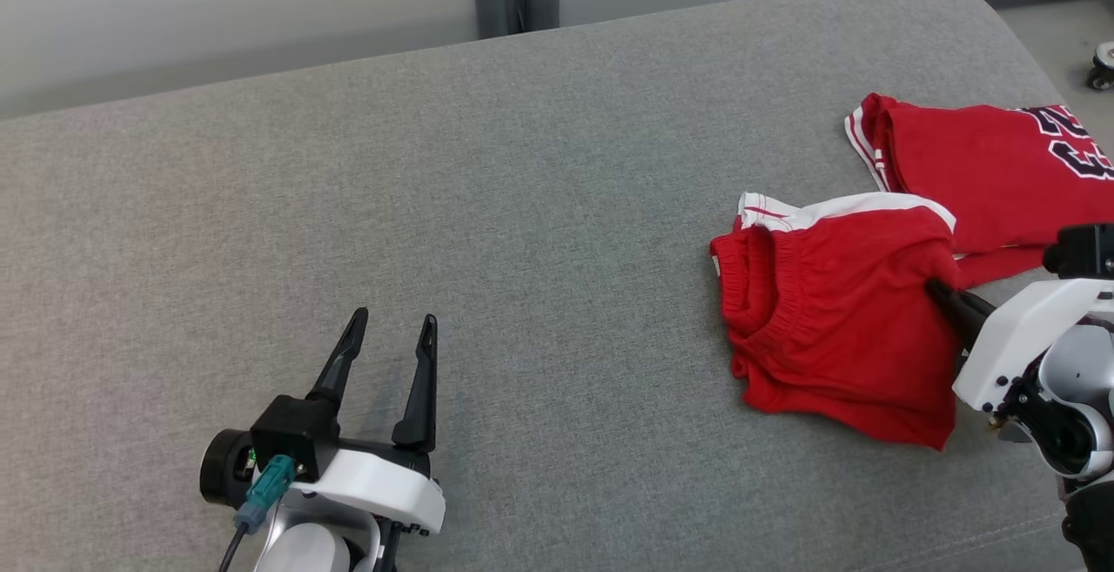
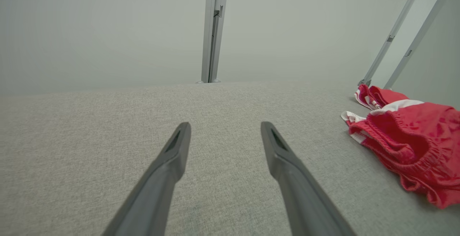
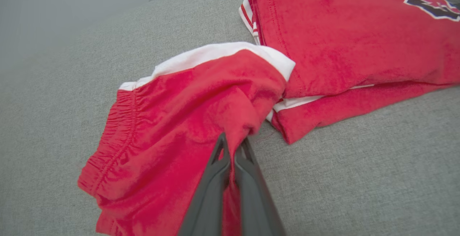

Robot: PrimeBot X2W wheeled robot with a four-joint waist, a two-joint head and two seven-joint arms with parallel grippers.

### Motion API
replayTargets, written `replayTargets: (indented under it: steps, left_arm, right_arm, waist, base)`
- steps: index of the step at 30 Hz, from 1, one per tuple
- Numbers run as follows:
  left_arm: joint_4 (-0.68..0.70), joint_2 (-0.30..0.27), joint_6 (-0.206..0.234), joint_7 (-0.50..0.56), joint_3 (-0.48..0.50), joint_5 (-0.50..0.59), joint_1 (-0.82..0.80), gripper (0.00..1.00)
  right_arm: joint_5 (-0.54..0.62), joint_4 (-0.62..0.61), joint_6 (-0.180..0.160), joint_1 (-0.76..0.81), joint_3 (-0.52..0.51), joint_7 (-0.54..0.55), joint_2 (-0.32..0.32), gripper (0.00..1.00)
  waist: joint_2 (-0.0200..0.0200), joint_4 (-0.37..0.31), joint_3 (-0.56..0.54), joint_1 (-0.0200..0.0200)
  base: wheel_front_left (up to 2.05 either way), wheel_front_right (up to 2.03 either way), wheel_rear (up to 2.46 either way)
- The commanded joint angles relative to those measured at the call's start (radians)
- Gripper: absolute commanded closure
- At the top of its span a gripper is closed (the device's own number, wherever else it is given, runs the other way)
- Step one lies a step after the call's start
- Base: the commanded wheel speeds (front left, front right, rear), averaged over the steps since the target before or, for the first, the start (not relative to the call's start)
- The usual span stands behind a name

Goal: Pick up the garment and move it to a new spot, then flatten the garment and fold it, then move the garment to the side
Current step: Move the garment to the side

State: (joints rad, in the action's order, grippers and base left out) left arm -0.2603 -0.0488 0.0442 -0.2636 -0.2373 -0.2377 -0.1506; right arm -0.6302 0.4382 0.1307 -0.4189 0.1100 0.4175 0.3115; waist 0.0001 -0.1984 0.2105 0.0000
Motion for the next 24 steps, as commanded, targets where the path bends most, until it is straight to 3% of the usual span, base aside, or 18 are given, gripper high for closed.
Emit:
replayTargets:
  steps: [1, 13, 24]
  left_arm:
    - [-0.002, -0.004, -0.002, -0.001, 0.002, 0.002, -0.011, 0.0]
    - [-0.001, -0.004, 0.006, -0.001, -0.005, -0.01, 0.005, 0.0]
    - [0.012, -0.004, 0.0, -0.001, 0.004, 0.012, -0.024, 0.0]
  right_arm:
    - [0.005, -0.002, 0.0, -0.005, 0.0, -0.006, 0.002, 1.0]
    - [0.11, -0.023, 0.0, -0.118, 0.02, 0.042, 0.126, 1.0]
    - [0.18, 0.081, 0.0, -0.234, -0.013, 0.016, 0.234, 1.0]
  waist:
    - [-0.0001, 0.007, -0.005, 0.0]
    - [-0.0001, 0.07, -0.026, 0.0]
    - [-0.0001, 0.12, 0.032, 0.0]
  base:
    - [0.0, 0.0, 0.0]
    - [0.0, 0.0, 0.0]
    - [0.0, 0.0, 0.0]
